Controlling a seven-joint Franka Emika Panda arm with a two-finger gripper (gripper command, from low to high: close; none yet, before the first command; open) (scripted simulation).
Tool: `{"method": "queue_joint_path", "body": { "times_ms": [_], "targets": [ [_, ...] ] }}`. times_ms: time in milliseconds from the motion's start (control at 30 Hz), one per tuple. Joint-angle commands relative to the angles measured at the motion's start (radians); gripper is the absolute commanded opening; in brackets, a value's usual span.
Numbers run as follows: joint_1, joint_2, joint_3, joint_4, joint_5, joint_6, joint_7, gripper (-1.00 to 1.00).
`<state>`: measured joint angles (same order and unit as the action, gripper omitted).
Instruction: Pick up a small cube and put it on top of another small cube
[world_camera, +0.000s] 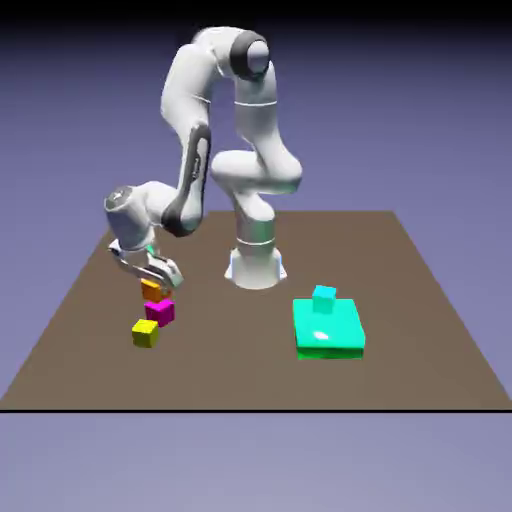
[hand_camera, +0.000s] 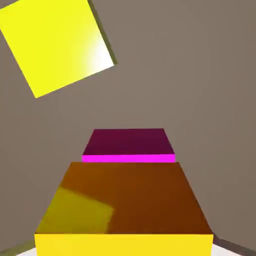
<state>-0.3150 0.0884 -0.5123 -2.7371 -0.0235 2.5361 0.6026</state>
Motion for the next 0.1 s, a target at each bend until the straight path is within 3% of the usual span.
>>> {"method": "queue_joint_path", "body": {
  "times_ms": [0, 67],
  "targets": [
    [0.0, 0.0, 0.0, 0.0, 0.0, 0.0, 0.0, 1.0],
    [0.014, -0.072, -0.02, 0.017, -0.049, -0.082, 0.036, 1.0]
  ]
}}
